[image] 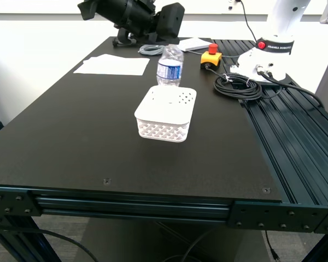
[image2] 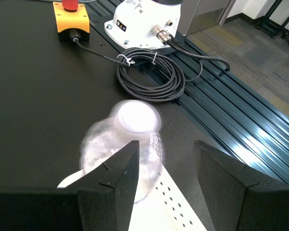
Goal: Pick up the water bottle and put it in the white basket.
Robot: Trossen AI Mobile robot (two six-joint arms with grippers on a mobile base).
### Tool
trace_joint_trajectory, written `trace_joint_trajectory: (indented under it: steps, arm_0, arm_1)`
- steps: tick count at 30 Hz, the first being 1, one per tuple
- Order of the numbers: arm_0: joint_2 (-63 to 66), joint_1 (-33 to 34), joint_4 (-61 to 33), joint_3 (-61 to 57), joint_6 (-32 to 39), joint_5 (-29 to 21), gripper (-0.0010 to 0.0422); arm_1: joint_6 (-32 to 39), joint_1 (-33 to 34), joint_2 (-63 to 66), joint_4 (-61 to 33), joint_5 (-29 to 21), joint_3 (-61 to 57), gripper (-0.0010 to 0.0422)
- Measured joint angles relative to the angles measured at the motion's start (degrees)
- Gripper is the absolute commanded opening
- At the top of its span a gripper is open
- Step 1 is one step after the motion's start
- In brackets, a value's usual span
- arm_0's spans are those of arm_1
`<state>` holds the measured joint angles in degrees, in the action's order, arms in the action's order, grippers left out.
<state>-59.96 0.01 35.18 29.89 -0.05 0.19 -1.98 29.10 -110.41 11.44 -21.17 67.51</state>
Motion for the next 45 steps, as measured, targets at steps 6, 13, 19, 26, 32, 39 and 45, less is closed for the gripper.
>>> trace_joint_trajectory:
  steps: [6, 13, 19, 26, 32, 39, 45]
  arm_0:
    - [0.0, 0.0, 0.0, 0.0, 0.0, 0.02, 0.0001]
    - [0.0, 0.04, -0.02, 0.0, 0.0, 0.0, 0.0001]
    - [0.0, 0.02, -0.02, 0.0, 0.0, 0.0, 0.0001]
    - [0.0, -0.02, -0.02, 0.0, 0.0, 0.02, 0.0001]
    - [0.0, 0.04, 0.0, 0.0, 0.0, 0.0, 0.0001]
    - [0.0, 0.0, -0.02, 0.0, 0.0, 0.0, 0.0001]
    - [0.0, 0.02, 0.0, 0.0, 0.0, 0.0, 0.0001]
  arm_1:
    - [0.02, -0.24, 0.11, 0.04, 0.0, 0.24, 0.0148]
    - [-0.2, -0.37, 0.48, 0.09, -0.02, 2.95, 0.0149]
    - [-0.22, -0.5, 0.55, -0.52, -0.02, 3.82, 0.0149]
    - [-0.22, -0.55, 0.55, -1.07, -0.02, 3.82, 0.0149]
    - [-0.2, -0.55, 0.55, -1.07, -0.02, 3.82, 0.0149]
    - [-0.2, -0.55, 0.55, -1.07, -0.02, 3.82, 0.0149]
    - [-0.2, -0.55, 0.55, -1.07, -0.02, 3.82, 0.0149]
